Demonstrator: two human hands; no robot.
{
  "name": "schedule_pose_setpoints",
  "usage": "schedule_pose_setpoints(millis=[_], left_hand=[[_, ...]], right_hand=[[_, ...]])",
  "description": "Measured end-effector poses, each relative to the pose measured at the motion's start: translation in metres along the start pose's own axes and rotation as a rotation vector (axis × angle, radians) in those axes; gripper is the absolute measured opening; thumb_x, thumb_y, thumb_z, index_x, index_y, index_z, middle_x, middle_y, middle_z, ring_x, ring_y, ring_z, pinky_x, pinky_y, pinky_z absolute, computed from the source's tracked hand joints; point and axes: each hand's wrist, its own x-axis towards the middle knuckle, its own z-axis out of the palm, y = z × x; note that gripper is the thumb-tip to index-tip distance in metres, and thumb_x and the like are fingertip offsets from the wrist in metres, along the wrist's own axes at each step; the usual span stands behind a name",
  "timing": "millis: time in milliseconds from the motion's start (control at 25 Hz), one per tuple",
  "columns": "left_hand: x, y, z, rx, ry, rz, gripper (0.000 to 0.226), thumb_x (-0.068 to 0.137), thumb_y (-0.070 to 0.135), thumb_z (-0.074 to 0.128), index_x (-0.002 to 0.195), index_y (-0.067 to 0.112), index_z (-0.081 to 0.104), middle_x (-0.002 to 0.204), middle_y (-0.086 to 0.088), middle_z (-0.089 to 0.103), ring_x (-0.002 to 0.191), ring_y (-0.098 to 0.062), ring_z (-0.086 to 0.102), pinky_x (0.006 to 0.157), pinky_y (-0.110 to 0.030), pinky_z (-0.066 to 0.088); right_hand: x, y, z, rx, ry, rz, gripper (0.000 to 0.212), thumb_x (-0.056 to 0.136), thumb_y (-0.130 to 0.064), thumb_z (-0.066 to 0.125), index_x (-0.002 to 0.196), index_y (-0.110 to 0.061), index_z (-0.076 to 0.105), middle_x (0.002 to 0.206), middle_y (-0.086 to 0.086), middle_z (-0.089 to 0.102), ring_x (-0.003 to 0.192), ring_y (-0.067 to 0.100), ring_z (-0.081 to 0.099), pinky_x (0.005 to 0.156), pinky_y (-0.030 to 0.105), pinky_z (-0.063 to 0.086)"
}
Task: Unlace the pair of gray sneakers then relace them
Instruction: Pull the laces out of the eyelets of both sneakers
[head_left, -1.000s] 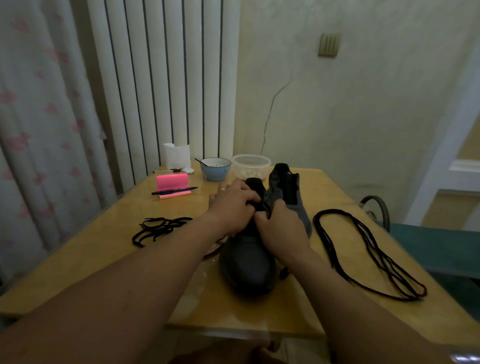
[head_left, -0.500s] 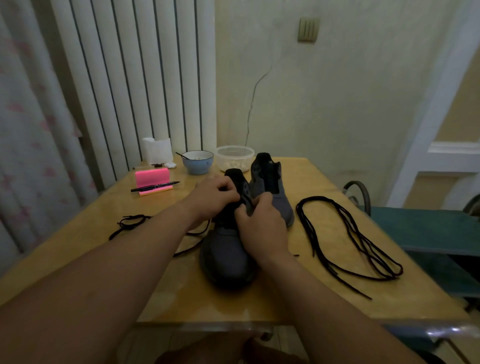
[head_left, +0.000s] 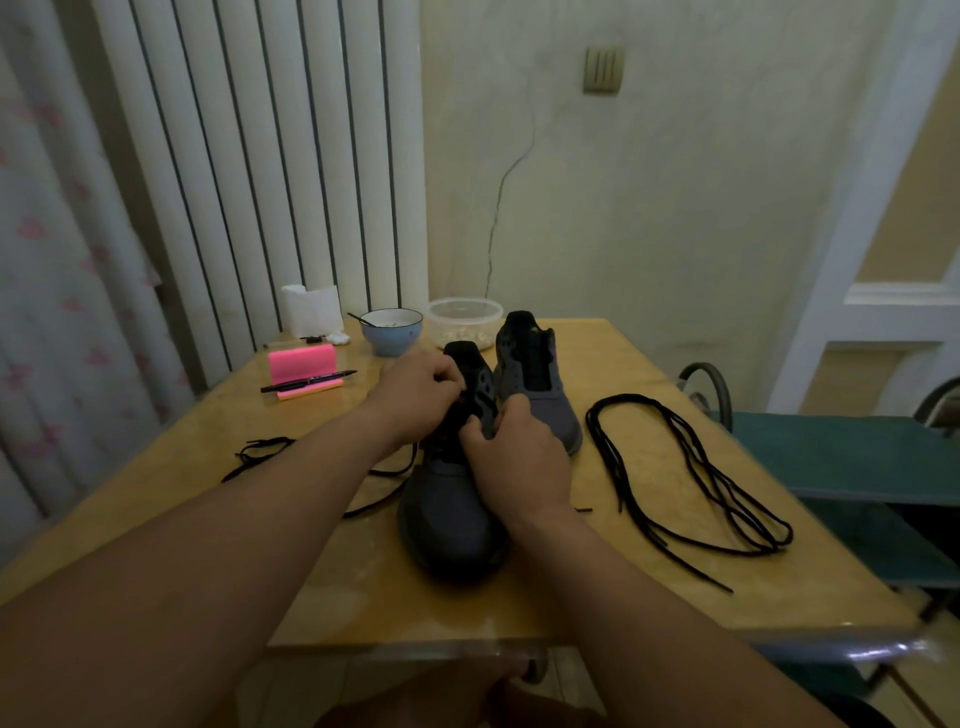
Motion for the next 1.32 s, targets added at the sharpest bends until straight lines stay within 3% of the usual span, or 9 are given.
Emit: schedule_pose_setpoints(millis=[160,280,360,560,680,840,920,1120,1320], left_hand=[[-0.003,-0.007,-0.016,-0.44,-0.134,-0.216,0.016,0.098,0.01,0.055,0.098,0.016,0.07,0.117,-0.001,0.068,0.097,-0.01,0.058,0.082,-0.029,0.043],[0.002,-0.01,-0.028,0.023,-0.216,-0.068,0.018,0.098,0.024,0.068,0.083,0.013,0.064,0.114,-0.009,0.064,0.087,-0.013,0.058,0.08,-0.035,0.051],[-0.002,-0.005,-0.019,0.094,-0.121,0.08,0.025,0.095,0.018,0.069,0.076,0.009,0.056,0.096,-0.015,0.059,0.078,-0.021,0.054,0.074,-0.046,0.05],[-0.014,-0.001,-0.001,-0.829,0.383,-0.301,0.021,0.095,0.014,0.053,0.078,0.014,0.065,0.086,-0.004,0.071,0.088,-0.019,0.064,0.076,-0.036,0.045],[-0.013,-0.005,-0.01,-1.254,0.428,-0.379,0.015,0.098,0.011,0.05,0.086,0.015,0.059,0.069,-0.002,0.065,0.075,-0.02,0.064,0.076,-0.038,0.056],[-0.032,-0.019,-0.026,-0.567,0.369,-0.05,0.016,0.103,0.024,0.063,0.094,0.013,0.055,0.073,-0.007,0.056,0.065,-0.017,0.054,0.071,-0.042,0.057],[-0.041,-0.032,-0.03,-0.308,0.336,-0.03,0.03,0.104,0.037,0.061,0.088,0.012,0.058,0.071,-0.011,0.055,0.064,-0.022,0.052,0.065,-0.042,0.049],[-0.053,-0.048,-0.038,-1.214,0.481,-0.613,0.065,0.102,0.071,0.035,0.082,0.013,0.057,0.053,0.004,0.035,0.041,-0.015,0.031,0.071,-0.039,0.055],[-0.055,-0.089,-0.039,-0.628,0.546,-0.715,0.046,0.094,0.037,0.072,0.122,0.001,0.063,0.101,-0.014,0.065,0.074,-0.025,0.063,0.078,-0.042,0.059]], right_hand=[[0.0,-0.002,-0.001,-0.088,0.03,-0.051,0.031,0.101,-0.05,0.05,0.094,-0.02,0.045,0.077,-0.003,0.057,0.065,0.02,0.056,0.048,0.031,0.032],[0.001,-0.002,0.0,-0.13,0.027,-0.062,0.033,0.102,-0.051,0.047,0.094,-0.02,0.045,0.076,-0.003,0.056,0.066,0.021,0.057,0.049,0.032,0.033],[0.001,-0.002,0.0,-0.142,0.026,-0.067,0.033,0.102,-0.052,0.046,0.094,-0.02,0.045,0.077,-0.002,0.057,0.067,0.022,0.057,0.05,0.032,0.034],[0.003,-0.003,-0.001,-0.161,0.017,-0.086,0.032,0.103,-0.05,0.045,0.094,-0.019,0.045,0.075,-0.002,0.056,0.065,0.022,0.056,0.048,0.031,0.035],[0.004,-0.003,0.0,-0.177,0.007,-0.085,0.032,0.103,-0.05,0.045,0.095,-0.018,0.046,0.076,-0.002,0.056,0.065,0.022,0.057,0.047,0.03,0.035],[0.004,-0.002,0.0,-0.166,-0.005,-0.088,0.032,0.103,-0.049,0.045,0.095,-0.018,0.046,0.075,-0.002,0.055,0.062,0.02,0.055,0.047,0.03,0.032],[0.004,-0.002,-0.001,-0.168,-0.014,-0.085,0.032,0.103,-0.049,0.046,0.094,-0.018,0.045,0.074,-0.003,0.053,0.06,0.019,0.052,0.046,0.03,0.029],[0.005,-0.001,-0.002,-0.17,-0.02,-0.077,0.032,0.103,-0.049,0.046,0.094,-0.018,0.046,0.075,-0.002,0.055,0.061,0.018,0.053,0.047,0.03,0.032],[0.009,-0.003,-0.006,-0.144,0.046,-0.124,0.03,0.098,-0.049,0.055,0.104,-0.02,0.047,0.097,-0.002,0.054,0.082,0.018,0.057,0.06,0.034,0.045]])
